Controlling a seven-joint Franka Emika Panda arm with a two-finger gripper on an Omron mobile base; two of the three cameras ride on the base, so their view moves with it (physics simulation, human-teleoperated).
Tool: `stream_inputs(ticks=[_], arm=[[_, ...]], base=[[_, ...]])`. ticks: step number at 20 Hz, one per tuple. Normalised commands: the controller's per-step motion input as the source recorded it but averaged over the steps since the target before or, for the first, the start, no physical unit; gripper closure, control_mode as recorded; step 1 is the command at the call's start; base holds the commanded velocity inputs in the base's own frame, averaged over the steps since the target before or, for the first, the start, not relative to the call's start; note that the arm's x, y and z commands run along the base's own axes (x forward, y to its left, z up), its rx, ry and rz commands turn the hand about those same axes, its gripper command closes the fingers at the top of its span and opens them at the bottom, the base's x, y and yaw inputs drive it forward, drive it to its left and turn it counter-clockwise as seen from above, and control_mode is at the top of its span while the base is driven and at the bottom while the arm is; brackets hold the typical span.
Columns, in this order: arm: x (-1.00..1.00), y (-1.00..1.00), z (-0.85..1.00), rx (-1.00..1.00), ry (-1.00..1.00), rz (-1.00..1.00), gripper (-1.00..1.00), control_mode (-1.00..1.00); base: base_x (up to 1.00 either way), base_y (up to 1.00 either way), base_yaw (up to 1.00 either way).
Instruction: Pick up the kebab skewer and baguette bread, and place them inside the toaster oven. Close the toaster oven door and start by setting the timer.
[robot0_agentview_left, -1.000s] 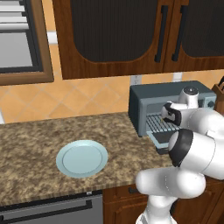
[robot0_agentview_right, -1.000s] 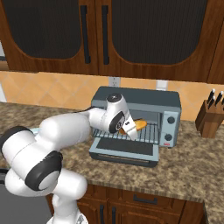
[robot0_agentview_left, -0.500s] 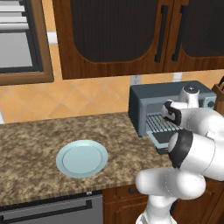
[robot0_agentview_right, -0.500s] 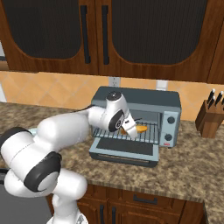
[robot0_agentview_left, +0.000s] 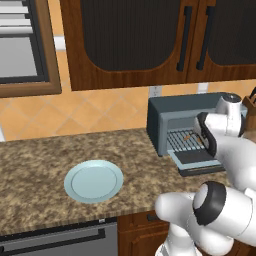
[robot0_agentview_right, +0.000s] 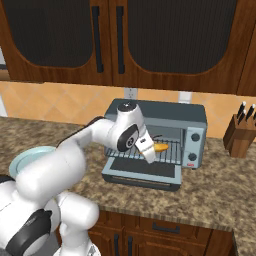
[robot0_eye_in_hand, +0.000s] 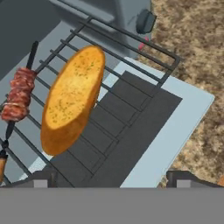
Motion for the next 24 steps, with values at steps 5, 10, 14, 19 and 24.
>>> stream_inputs(ticks=[5, 10, 14, 19, 24], arm=[[-0.36, 0.01, -0.21, 0.00, 0.17, 0.00, -1.00, -1.00], [-0.18, 0.00, -0.38, 0.00, 0.14, 0.00, -1.00, -1.00], [-0.08, 0.00, -0.37, 0.02, 0.13, 0.00, -1.00, -1.00], [0.00, 0.00, -0.21, 0.03, 0.09, 0.00, -1.00, -1.00], [0.01, 0.00, -0.12, 0.02, 0.03, 0.00, -1.00, -1.00]], base=[[0.00, 0.00, 0.00], [0.00, 0.00, 0.00], [0.00, 0.00, 0.00], [0.00, 0.00, 0.00], [0.00, 0.00, 0.00]])
